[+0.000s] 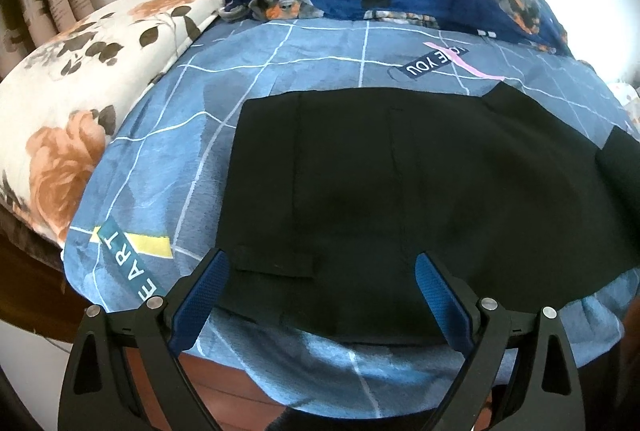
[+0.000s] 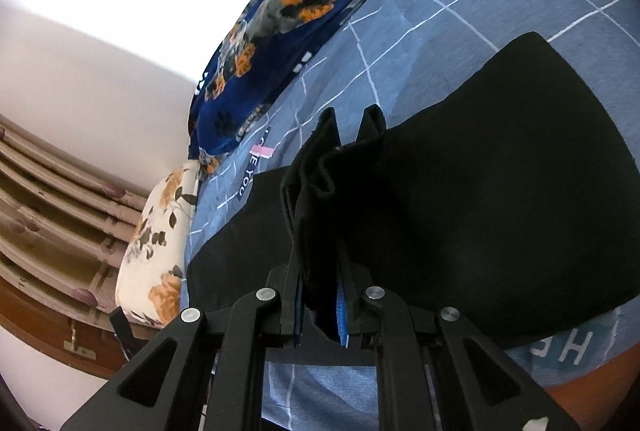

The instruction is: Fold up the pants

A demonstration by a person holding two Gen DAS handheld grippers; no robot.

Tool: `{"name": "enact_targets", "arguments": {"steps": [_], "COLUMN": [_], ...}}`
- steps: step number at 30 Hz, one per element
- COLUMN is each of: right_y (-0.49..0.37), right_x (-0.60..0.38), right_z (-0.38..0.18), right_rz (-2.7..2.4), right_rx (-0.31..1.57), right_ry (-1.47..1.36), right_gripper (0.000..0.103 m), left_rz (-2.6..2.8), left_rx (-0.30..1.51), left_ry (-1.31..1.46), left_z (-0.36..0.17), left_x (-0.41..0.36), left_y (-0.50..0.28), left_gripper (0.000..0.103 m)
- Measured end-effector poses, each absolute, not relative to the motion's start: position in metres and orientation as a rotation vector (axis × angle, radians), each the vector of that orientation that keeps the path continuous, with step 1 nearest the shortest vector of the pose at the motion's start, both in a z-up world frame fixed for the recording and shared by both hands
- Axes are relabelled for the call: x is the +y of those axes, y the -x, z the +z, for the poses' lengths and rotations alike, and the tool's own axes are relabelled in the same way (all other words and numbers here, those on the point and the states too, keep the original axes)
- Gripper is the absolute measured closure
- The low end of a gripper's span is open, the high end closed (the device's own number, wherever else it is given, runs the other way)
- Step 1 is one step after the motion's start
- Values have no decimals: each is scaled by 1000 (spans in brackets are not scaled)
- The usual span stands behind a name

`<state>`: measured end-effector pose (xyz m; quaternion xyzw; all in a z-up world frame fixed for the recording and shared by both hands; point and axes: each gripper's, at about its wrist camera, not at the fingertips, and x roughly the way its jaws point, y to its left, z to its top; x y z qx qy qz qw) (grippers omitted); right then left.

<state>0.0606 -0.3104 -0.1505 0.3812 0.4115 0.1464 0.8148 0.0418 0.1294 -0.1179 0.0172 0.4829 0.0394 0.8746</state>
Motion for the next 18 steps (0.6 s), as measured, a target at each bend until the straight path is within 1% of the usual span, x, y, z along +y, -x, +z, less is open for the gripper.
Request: {"name": "enact_targets", "arguments": {"steps": [18], "right_y": [-67], "right_x": [-275], "right_z": [-157], "right_rz": [334], "right_rx": [931], "right_ry": [-693], "right_gripper": [86], "left_rz": [60], "left_rx": [1038], "left_ry": [-58], "left_z": [-125], "left_x": [124], "left_y": [-43], "left_gripper": [9]}}
